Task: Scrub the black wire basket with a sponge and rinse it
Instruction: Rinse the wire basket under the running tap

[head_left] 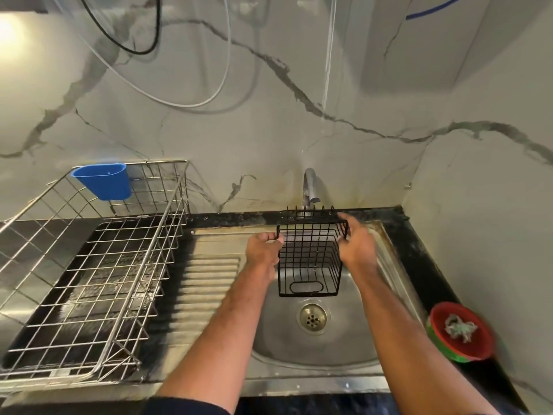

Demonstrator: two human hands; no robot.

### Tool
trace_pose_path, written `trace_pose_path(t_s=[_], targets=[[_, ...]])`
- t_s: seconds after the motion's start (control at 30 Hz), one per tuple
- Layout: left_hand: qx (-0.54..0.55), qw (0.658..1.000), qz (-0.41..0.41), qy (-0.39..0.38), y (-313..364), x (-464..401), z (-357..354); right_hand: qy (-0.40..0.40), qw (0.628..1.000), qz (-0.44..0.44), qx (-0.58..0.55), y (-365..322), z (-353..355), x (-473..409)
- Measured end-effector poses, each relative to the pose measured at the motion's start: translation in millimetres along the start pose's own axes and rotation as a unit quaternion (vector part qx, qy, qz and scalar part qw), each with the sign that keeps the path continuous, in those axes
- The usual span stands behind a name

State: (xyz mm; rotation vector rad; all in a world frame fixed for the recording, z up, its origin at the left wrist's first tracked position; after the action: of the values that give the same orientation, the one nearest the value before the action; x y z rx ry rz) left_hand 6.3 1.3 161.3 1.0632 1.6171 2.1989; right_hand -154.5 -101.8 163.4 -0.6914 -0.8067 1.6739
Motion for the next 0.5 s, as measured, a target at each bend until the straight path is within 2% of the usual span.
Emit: trace_pose_path(t_s=[0.3,0.5], targets=[[-0.005,0.999,-0.024,0.027,-1.8,-2.0,10.0,-0.003,0.999,0.039,-0.002,-7.8,-3.3,-1.9],[-0.009,0.999,-0.041,0.025,0.5,-3.2,9.7,-0.034,0.999,0.027,-0.007,-12.4,-2.5,-11.7]])
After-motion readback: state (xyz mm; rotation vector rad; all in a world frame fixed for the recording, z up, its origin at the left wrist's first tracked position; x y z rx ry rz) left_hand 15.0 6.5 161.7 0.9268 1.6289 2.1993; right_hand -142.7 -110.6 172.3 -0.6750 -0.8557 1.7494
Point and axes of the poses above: each hand's wrist, its own x-axis away from the middle knuckle, its own z-axis out of the back of the hand, y = z × x, the point moved 1 cm from there along -x, towards the middle knuckle, and after that the axes turned 7 degrees about -x, right-handed, at the moved point
